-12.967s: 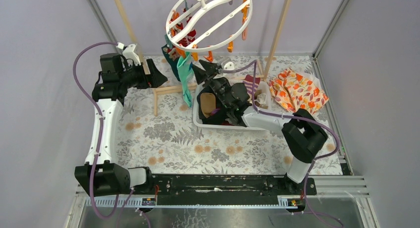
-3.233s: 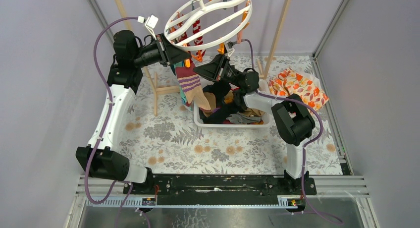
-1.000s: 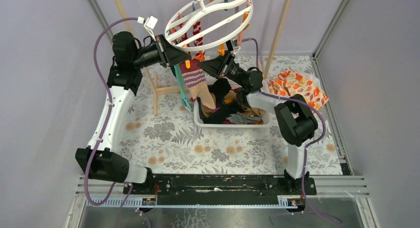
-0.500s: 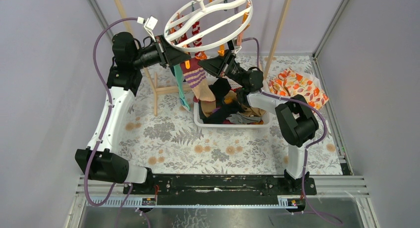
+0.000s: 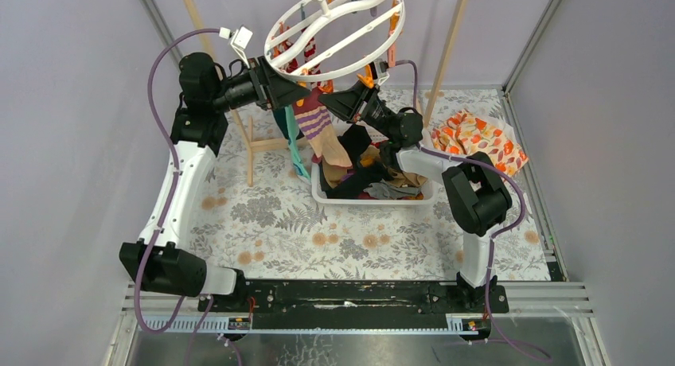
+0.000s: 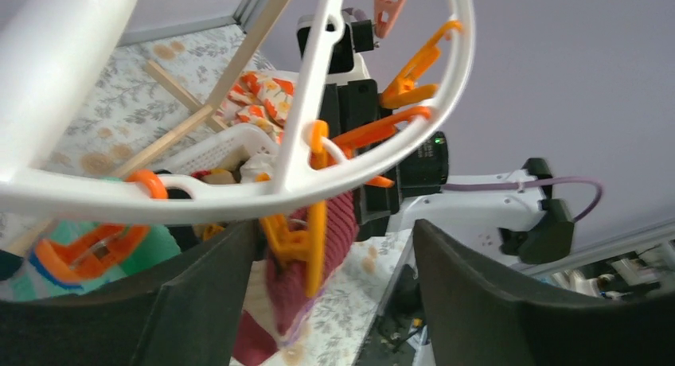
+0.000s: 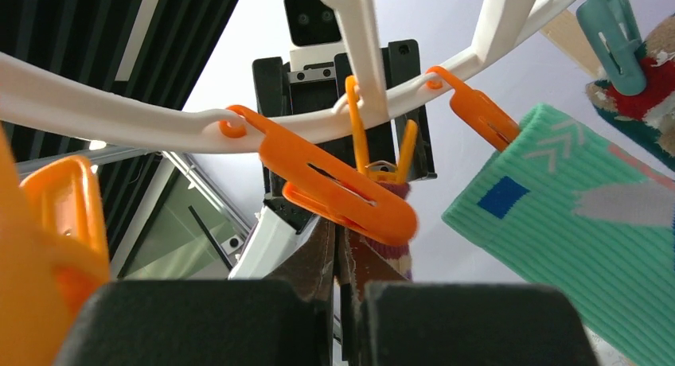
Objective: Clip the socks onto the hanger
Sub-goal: Clamp the sock onto the hanger, then open the clamp at the hanger.
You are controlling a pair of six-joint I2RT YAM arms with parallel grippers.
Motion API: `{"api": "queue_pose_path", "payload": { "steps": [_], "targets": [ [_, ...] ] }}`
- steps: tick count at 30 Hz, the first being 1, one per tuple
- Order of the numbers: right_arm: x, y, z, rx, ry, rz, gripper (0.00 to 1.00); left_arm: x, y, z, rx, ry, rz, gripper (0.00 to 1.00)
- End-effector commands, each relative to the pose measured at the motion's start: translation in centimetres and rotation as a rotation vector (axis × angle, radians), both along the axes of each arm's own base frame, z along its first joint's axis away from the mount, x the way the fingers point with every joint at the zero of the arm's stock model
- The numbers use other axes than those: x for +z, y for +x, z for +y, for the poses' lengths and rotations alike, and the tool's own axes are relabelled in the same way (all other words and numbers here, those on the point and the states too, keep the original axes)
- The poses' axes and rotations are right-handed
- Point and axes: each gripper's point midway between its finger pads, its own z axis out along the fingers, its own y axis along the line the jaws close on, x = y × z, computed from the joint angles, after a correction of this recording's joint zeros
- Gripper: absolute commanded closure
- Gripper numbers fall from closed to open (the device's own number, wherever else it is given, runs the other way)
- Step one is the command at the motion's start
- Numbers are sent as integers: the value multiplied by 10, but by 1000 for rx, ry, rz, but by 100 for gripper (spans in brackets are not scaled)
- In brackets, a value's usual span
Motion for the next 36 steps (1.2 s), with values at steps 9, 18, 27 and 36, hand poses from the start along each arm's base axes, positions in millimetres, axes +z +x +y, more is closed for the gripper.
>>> {"api": "queue_pose_path", "payload": {
  "steps": [9, 18, 27, 36],
  "targets": [
    [39, -28, -12, -20, 115, -157, 100, -16, -22, 8, 44, 33, 2, 1],
    [27, -32, -2, -8, 98, -133, 100, -66, -50, 3, -23, 21, 118, 11],
    [12, -38, 4, -51, 56, -114, 81, -67, -46, -2, -59, -4, 135, 77],
    [-4, -10, -33, -192, 51, -86, 33, -62, -51, 6, -22, 82, 68, 96]
  ]
}}
